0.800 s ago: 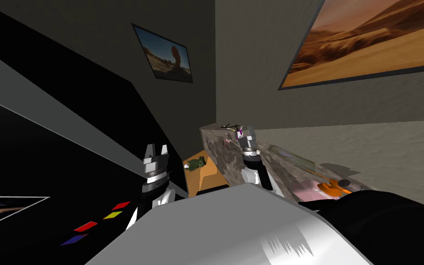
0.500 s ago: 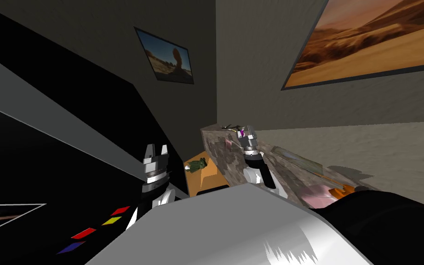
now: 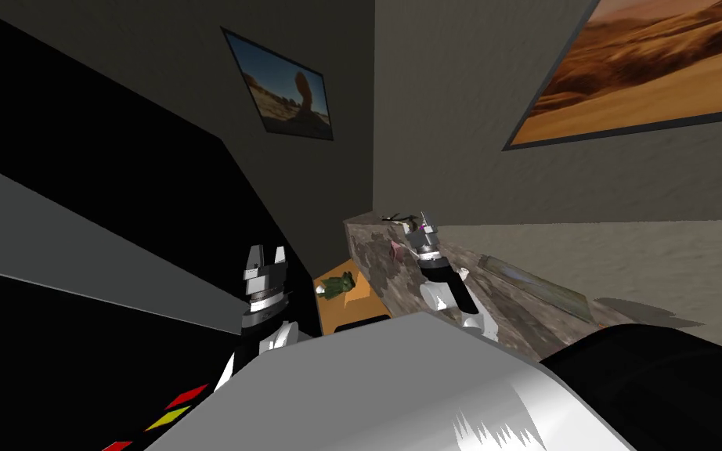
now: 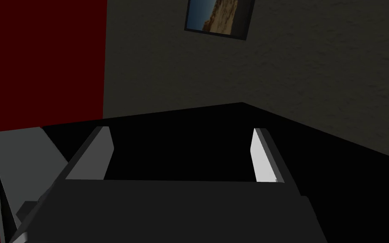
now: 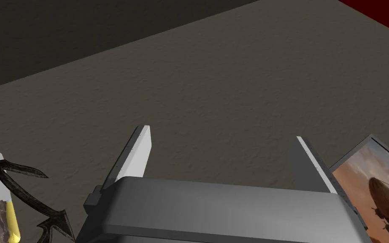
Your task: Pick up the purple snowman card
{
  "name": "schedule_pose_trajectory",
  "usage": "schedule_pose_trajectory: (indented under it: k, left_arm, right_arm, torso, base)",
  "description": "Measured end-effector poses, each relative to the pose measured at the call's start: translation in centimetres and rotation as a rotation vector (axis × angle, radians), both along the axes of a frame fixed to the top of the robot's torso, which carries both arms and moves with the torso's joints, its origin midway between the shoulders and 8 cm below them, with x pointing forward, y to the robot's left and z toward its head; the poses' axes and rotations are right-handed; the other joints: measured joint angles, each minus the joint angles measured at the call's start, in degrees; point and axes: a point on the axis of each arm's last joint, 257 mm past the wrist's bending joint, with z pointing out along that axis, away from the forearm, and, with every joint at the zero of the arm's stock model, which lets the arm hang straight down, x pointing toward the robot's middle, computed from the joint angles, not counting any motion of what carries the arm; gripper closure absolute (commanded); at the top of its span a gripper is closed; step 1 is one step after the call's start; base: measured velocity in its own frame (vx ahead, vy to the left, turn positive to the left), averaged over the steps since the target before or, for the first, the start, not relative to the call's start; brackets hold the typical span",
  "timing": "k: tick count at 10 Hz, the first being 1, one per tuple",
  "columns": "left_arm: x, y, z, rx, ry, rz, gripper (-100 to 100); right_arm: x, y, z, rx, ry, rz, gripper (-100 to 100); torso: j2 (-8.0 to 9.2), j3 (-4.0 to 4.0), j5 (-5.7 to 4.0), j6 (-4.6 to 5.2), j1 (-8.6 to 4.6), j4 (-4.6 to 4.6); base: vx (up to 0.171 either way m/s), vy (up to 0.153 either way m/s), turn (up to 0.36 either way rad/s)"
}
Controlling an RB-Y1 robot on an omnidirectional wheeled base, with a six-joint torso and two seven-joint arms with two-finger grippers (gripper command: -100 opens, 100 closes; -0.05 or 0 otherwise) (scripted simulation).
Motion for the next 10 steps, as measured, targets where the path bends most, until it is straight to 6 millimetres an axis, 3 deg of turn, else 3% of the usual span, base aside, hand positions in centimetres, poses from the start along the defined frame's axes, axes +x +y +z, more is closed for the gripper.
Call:
schedule_pose_trajectory:
  k: [10]
  left_arm:
    - [0.0,0.0,0.0,0.0,0.0,0.0,0]
  right_arm:
    - [3.1,-0.7,-1.4,0.183,0.189,0.24,-100]
  torso:
    - [0.01,0.0,-0.01,0.01,-0.06,-0.01]
  base:
    - [0.098,0.048,-0.001]
